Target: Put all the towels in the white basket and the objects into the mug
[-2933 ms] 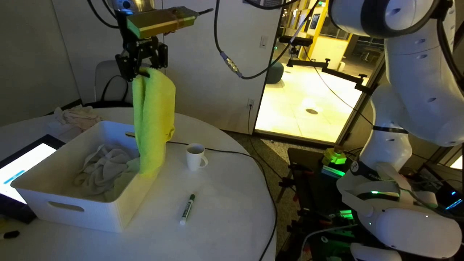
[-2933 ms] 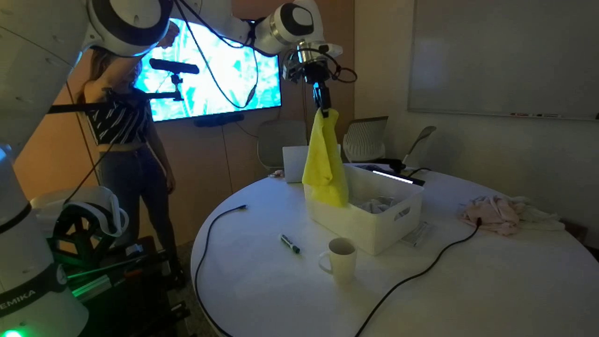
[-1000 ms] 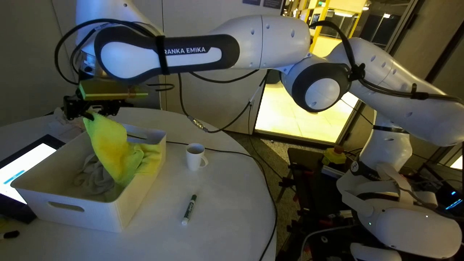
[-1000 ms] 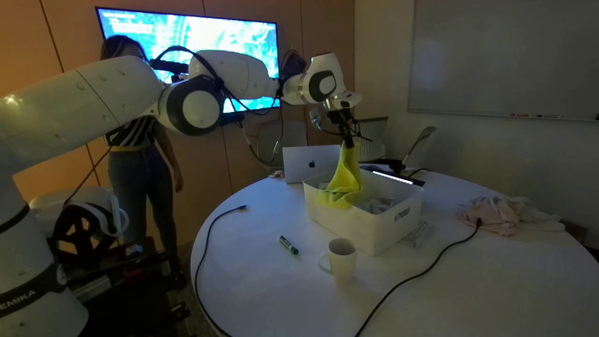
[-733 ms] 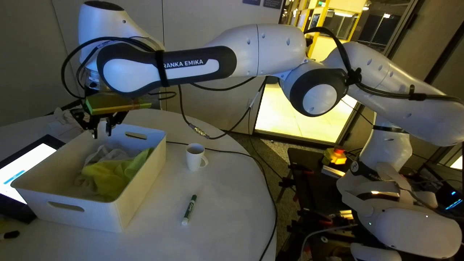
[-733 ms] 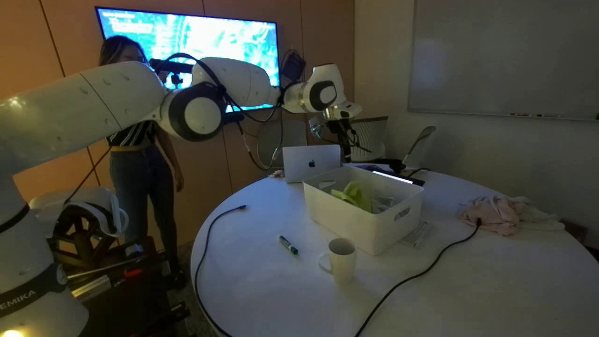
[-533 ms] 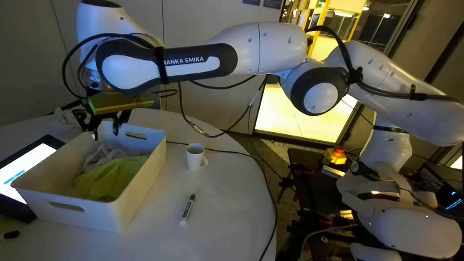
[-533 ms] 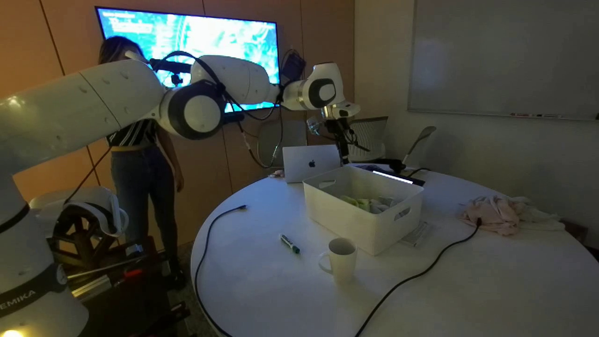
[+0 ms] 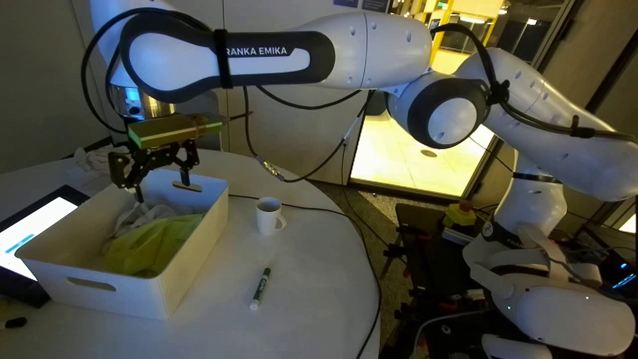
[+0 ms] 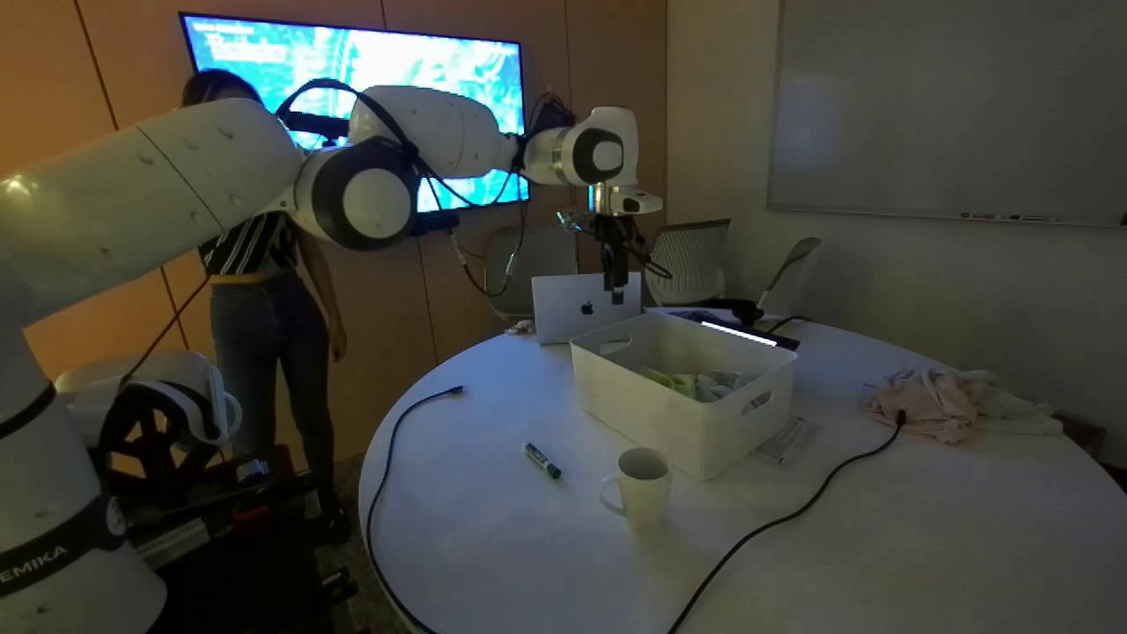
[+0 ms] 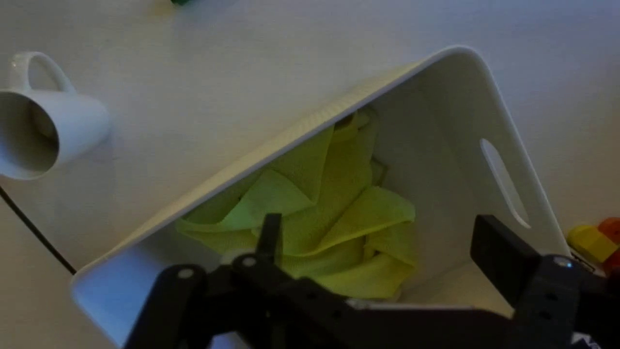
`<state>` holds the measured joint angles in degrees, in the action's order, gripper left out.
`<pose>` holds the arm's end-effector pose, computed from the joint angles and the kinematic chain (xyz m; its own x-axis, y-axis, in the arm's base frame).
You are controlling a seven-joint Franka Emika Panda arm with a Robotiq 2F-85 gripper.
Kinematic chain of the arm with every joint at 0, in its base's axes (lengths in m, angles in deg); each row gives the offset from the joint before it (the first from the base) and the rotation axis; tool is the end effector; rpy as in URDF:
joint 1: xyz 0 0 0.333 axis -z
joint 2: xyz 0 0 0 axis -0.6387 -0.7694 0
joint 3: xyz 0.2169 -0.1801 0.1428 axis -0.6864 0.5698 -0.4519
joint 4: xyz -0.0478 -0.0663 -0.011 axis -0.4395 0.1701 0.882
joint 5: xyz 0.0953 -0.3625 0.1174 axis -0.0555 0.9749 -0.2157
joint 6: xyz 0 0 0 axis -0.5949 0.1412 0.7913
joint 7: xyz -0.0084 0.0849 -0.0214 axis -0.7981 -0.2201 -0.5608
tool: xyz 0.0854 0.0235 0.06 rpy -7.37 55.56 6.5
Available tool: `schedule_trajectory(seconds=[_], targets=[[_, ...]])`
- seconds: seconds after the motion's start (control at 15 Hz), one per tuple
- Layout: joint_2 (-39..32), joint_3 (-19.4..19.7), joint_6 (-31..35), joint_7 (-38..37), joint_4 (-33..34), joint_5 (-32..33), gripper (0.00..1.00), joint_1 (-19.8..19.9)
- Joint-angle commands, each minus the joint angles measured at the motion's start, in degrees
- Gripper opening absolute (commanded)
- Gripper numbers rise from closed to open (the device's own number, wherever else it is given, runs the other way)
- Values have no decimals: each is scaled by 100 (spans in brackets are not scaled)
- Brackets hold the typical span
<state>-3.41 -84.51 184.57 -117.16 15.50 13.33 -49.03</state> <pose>0.7893 0.1437 0.3094 0.8805 -0.4741 0.0012 -0.4741 -0.8805 -0.0014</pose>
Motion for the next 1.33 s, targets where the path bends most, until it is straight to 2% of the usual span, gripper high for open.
schedule_trajectory(seconds=[0.0, 0.33, 0.6, 1.0, 1.07, 1.27], targets=[[210, -152, -95, -139, -359, -195, 100, 82], [359, -264, 297, -728, -1054, -582, 100, 289], [797, -237, 761, -1112, -2043, -983, 100, 582], [1687, -175, 1429, -1015, -3558, -1295, 100, 1152], [1842, 7, 1503, -875, -3776, -1485, 100, 1151], [2350, 124, 1525, -491, -4518, -1681, 100, 1353]])
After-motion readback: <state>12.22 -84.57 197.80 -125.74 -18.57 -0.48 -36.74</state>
